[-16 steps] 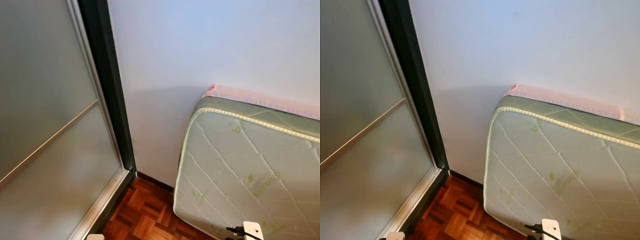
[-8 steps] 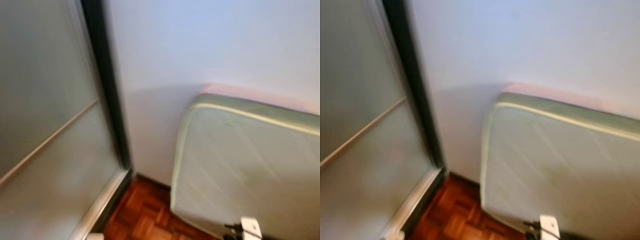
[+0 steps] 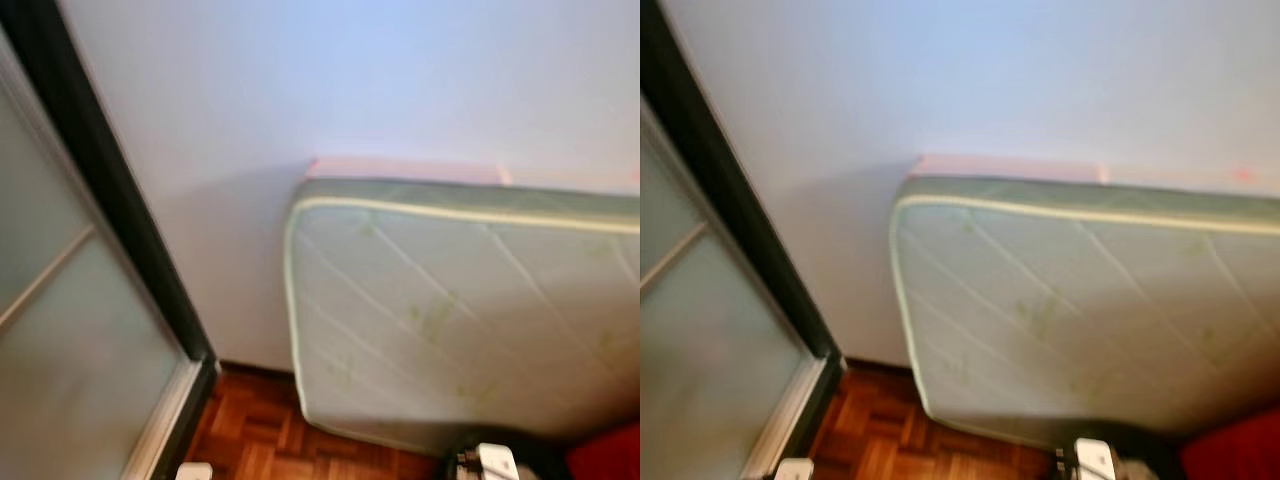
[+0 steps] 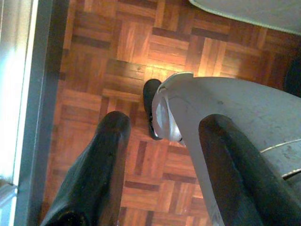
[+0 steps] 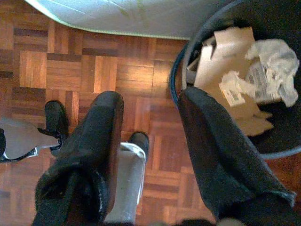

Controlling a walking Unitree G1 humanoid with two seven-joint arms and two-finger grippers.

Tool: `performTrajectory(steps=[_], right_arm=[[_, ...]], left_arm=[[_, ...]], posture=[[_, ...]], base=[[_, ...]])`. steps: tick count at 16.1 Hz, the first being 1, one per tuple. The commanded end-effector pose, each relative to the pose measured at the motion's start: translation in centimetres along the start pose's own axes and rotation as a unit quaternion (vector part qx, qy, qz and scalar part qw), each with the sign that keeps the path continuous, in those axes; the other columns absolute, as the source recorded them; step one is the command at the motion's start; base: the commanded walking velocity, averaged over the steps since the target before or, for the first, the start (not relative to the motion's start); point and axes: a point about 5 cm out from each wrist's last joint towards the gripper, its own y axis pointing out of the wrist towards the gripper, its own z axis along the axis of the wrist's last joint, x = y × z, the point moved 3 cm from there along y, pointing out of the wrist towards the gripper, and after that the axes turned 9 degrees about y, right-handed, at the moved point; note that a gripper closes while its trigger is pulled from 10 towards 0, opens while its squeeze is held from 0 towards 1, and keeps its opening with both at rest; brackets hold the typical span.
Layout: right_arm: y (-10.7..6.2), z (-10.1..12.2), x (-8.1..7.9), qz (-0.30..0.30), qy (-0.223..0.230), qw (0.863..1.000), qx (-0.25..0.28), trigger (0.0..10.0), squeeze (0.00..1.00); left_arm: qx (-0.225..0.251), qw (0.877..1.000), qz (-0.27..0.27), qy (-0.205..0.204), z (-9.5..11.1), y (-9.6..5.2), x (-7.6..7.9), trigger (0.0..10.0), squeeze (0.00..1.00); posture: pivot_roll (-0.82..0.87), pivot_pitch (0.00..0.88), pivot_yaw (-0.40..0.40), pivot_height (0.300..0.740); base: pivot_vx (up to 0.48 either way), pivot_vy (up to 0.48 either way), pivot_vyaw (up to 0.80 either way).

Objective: Clean up the room

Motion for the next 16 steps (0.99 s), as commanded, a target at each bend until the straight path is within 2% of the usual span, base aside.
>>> performTrajectory(steps=[1, 3, 5, 16], right_arm=[[0.01, -0.31, -0.15, 0.0, -0.003, 1.0, -0.005, 10.0, 0.0], [0.0, -0.48, -0.14, -0.002, -0.003, 1.0, -0.008, 10.0, 0.0], [-0.02, -0.6, -0.1, -0.003, -0.002, 1.0, -0.009, 10.0, 0.0], [-0.2, -0.86, 0.57, -0.016, 0.0, 1.0, -0.013, 10.0, 0.0]], left_arm=[[-0.016, 1.0, -0.007, 0.009, -0.77, -0.11, 0.27, 10.0, 0.0], [-0.016, 1.0, -0.008, 0.014, -0.74, -0.11, 0.18, 10.0, 0.0], [-0.015, 0.999, -0.01, 0.03, -0.67, -0.14, 0.0, 10.0, 0.0], [-0.016, 0.999, -0.011, 0.031, -0.86, -0.29, -0.4, 10.0, 0.0]], posture=[[0.07, 0.029, -0.009, 0.74], [0.07, 0.03, -0.008, 0.74], [0.07, 0.028, -0.005, 0.74], [0.07, 0.004, 0.002, 0.74]], base=[[0.0, 0.0, -0.75], [0.0, 0.0, -0.76], [0.0, -0.424, -0.76], [0.0, 0.0, -0.76]])
